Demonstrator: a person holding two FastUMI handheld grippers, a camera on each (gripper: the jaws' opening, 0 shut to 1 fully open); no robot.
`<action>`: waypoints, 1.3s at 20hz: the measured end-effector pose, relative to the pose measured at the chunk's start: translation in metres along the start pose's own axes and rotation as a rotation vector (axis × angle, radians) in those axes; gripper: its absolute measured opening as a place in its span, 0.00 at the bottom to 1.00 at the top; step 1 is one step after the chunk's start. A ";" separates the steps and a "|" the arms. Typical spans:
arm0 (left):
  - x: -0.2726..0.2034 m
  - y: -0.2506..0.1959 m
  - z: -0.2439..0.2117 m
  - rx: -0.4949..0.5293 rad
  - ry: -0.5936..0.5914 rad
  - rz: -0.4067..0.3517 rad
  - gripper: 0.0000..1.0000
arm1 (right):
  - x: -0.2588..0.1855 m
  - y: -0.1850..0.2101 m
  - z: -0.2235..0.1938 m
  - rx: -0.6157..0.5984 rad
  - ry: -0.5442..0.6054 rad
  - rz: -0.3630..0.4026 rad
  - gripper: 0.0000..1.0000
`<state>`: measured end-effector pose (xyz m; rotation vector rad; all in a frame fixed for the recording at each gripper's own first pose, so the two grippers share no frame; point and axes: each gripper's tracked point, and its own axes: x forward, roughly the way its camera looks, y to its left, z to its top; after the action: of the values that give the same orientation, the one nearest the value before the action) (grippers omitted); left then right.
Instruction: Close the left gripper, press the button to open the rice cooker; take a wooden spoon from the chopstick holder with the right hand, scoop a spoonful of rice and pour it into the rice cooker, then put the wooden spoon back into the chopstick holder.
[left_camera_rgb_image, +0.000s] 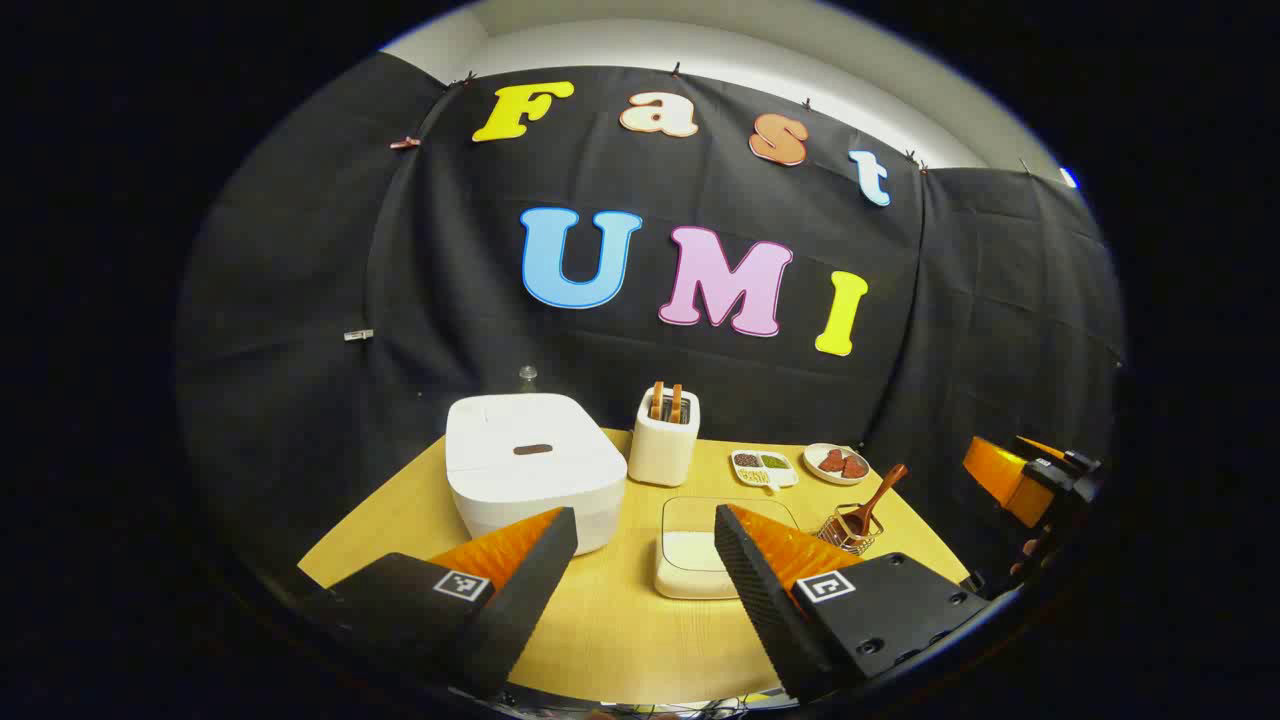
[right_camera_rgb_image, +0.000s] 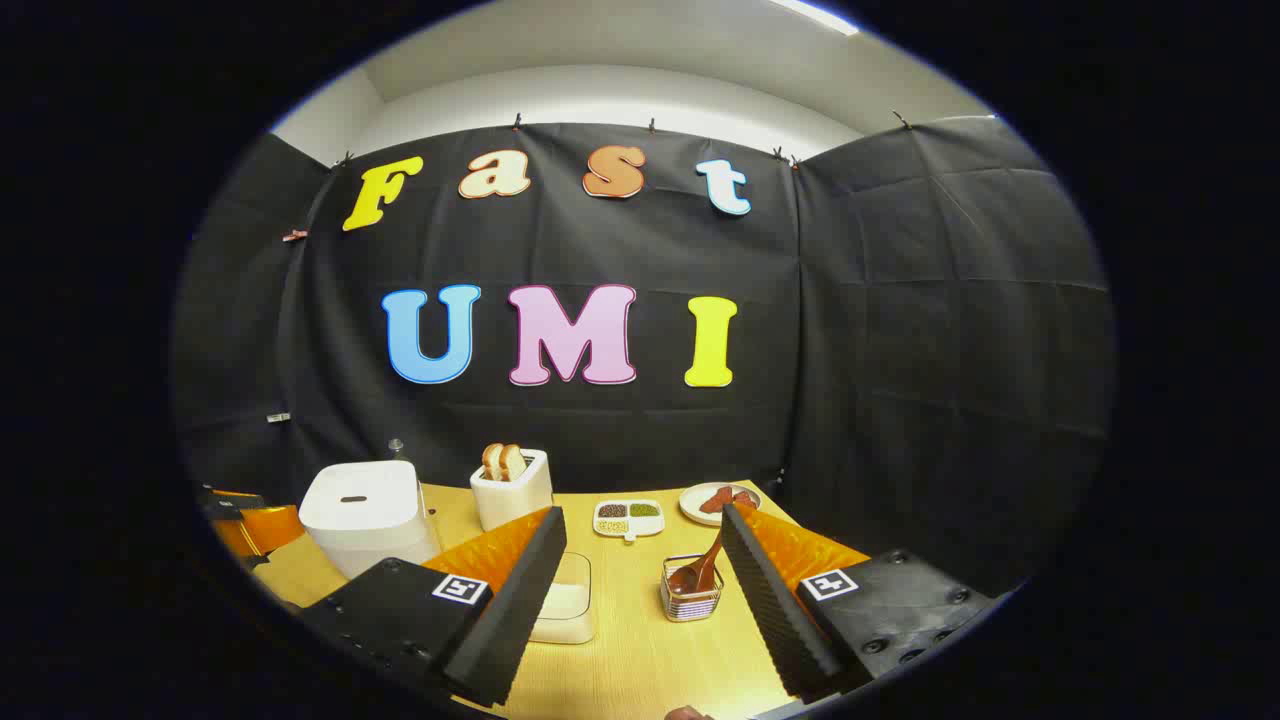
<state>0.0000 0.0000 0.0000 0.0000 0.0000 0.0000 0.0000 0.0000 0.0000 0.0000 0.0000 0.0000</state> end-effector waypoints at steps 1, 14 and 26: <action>0.000 0.005 0.001 0.003 -0.005 -0.006 0.96 | -0.001 0.002 0.005 -0.002 -0.007 -0.005 0.98; 0.019 0.008 0.022 0.107 -0.072 -0.017 0.96 | 0.018 0.021 0.000 -0.026 0.009 0.053 0.98; 0.063 0.004 0.040 0.103 -0.064 0.032 0.96 | 0.055 -0.001 -0.009 0.041 0.047 0.054 0.98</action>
<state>0.0633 0.0042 0.0404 0.1032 -0.0636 0.0324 0.0552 -0.0014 -0.0092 0.0410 0.0471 0.0544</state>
